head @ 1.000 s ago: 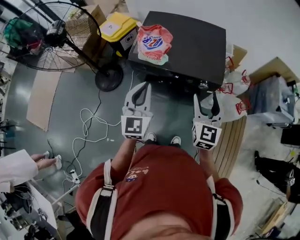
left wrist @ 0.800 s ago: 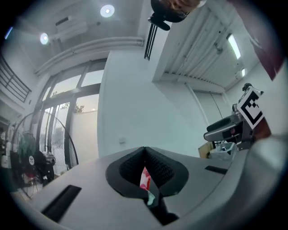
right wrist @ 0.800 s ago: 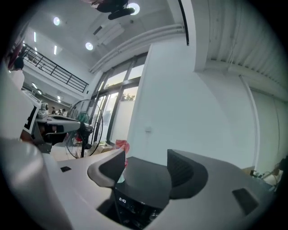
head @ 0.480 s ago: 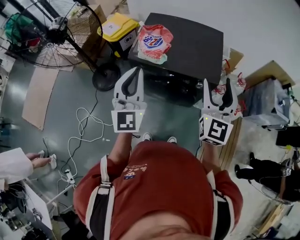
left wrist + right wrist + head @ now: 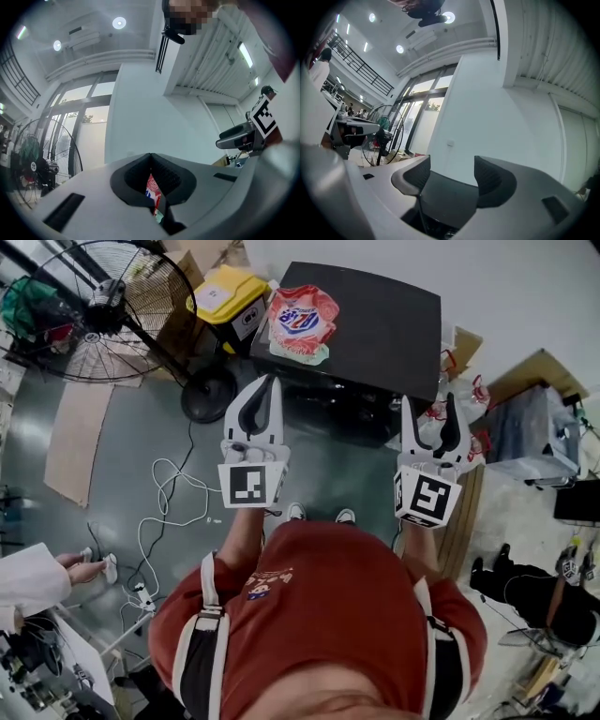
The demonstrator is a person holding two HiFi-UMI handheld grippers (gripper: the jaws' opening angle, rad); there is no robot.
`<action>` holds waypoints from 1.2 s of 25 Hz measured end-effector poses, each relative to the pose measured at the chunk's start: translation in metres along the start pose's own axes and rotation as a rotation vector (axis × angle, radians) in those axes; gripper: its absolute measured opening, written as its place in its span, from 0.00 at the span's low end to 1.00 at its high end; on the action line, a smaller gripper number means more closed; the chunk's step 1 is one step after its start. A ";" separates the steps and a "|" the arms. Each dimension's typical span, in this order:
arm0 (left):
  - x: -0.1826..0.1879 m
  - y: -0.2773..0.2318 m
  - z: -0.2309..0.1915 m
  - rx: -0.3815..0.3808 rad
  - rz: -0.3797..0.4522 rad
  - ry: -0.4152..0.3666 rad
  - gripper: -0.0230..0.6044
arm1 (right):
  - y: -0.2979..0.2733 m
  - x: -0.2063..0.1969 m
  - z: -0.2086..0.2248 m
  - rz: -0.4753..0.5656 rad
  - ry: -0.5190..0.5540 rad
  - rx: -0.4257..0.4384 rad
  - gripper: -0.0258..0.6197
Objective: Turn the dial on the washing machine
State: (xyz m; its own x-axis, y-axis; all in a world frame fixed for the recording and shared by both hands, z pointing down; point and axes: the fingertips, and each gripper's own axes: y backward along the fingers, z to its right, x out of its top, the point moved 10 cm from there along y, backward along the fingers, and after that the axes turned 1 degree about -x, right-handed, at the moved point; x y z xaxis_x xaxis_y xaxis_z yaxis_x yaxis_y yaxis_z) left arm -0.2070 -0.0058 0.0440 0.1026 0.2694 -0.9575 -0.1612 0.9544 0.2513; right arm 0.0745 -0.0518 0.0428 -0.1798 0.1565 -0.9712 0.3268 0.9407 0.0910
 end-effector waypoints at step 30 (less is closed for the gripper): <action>-0.017 0.001 0.015 -0.073 -0.068 -0.012 0.05 | 0.010 -0.015 -0.003 -0.031 -0.077 0.067 0.05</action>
State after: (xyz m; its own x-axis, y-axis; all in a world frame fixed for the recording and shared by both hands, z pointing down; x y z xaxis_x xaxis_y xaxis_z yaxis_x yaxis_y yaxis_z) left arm -0.1946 -0.0074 0.0622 0.1276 0.2067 -0.9701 -0.2249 0.9586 0.1746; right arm 0.0781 -0.0443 0.0590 -0.1198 0.1013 -0.9876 0.3839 0.9221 0.0480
